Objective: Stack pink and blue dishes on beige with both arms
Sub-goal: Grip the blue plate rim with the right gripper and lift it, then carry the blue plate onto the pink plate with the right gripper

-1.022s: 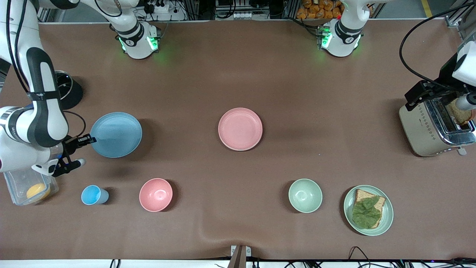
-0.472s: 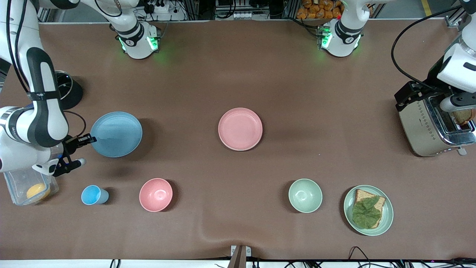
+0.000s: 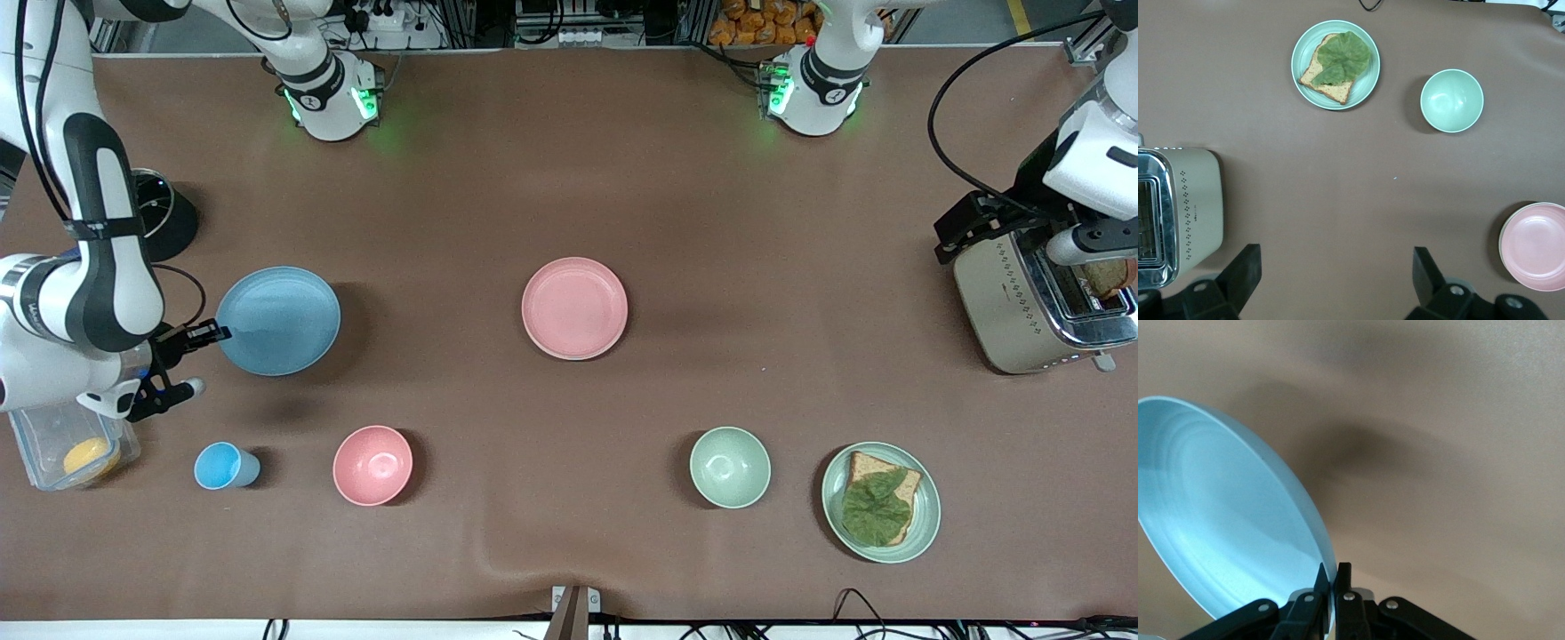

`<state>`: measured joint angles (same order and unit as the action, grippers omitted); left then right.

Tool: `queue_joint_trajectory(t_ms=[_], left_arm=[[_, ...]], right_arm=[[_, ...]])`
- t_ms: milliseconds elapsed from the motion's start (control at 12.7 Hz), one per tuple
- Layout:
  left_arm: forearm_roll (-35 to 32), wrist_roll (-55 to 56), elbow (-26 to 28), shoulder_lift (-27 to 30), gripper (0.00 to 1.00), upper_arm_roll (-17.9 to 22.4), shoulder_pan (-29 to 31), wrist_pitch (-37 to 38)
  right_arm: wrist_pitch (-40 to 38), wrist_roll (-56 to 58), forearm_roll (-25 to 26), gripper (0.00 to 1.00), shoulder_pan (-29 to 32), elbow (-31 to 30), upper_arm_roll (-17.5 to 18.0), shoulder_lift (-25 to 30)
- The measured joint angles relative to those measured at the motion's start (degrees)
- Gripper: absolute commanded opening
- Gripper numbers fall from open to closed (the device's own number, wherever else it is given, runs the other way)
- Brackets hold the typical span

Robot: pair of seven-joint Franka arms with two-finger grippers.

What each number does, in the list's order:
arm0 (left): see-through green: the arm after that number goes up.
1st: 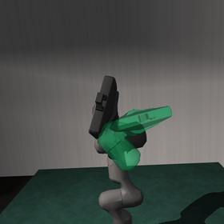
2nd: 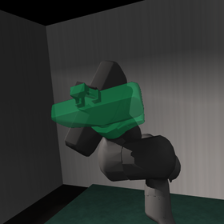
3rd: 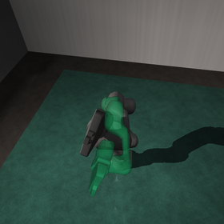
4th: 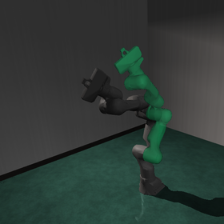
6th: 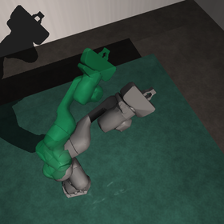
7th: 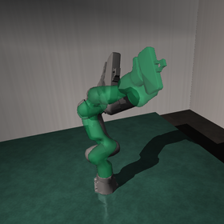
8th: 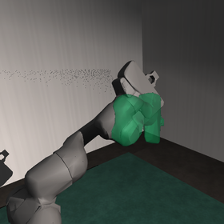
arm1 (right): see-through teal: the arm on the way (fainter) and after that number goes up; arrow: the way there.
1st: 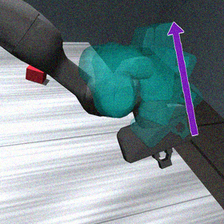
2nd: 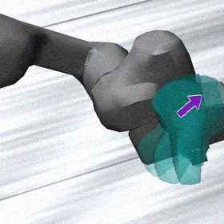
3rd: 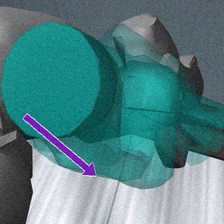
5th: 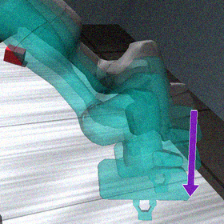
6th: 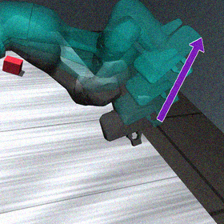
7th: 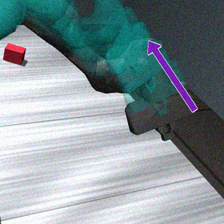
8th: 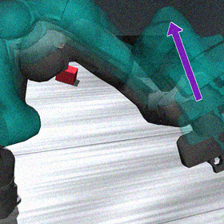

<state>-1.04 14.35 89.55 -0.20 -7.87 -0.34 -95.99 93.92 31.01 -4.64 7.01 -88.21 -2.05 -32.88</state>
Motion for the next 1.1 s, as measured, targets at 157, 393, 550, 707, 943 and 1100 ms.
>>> queue_joint_trajectory(t_ms=[157, 393, 550, 707, 943, 1100], left_arm=[[0.13, 0.0, -0.01, 0.0, 1.0, 0.0, 0.12, 0.0], [0.25, 0.0, -0.04, 0.01, 1.0, 0.0, 0.15, 0.0], [0.44, 0.0, -0.05, 0.01, 1.0, 0.0, 0.16, 0.0], [0.69, 0.0, -0.05, 0.0, 1.0, 0.0, 0.16, 0.0], [1.54, 0.0, -0.05, 0.0, 1.0, 0.05, 0.24, -0.05], [1.6, 0.0, -0.05, 0.0, 1.0, 0.06, 0.25, -0.06]], right_arm=[[0.0, 0.0, 0.0, 0.0, 0.0, 0.0, 0.0, 0.0], [0.0, 0.0, -0.01, 0.0, 0.0, 0.0, 0.0, 0.0], [0.0, 0.0, -0.01, 0.0, 0.0, 0.0, 0.0, 0.0], [0.0, 0.0, -0.07, 0.0, 0.0, 0.0, 0.0, 0.0], [0.0, -0.01, -0.14, 0.0, 0.0, 0.0, -0.02, 0.0], [-0.12, -0.02, -0.5, 0.0, 0.0, -0.01, -0.02, 0.0]])
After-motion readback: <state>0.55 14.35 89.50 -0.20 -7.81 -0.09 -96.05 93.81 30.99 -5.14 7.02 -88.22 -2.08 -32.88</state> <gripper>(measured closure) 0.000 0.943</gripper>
